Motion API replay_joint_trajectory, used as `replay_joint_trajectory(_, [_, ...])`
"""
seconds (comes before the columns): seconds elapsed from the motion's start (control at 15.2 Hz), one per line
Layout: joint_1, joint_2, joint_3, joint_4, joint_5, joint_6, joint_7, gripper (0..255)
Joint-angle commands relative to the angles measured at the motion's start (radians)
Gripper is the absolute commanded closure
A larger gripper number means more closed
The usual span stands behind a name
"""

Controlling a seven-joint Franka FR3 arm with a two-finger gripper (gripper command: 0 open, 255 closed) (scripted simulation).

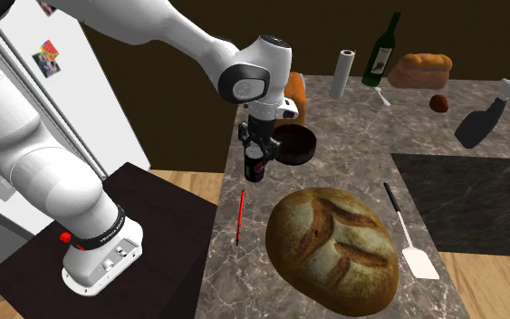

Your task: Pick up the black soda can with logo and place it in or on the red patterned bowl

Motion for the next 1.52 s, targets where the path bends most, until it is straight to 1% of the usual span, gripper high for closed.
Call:
replay_joint_trajectory(0.0, [0.000,0.002,-0.001,-0.001,0.000,-0.001,0.000,255])
replay_joint_trajectory(0.4, [0.000,0.001,0.000,-0.003,-0.001,0.001,0.000,255])
replay_joint_trajectory(0.92, [0.000,-0.072,0.006,0.044,-0.045,-0.109,0.035,255])
replay_joint_trajectory(1.45, [-0.001,-0.129,0.017,0.105,-0.072,-0.219,0.059,255])
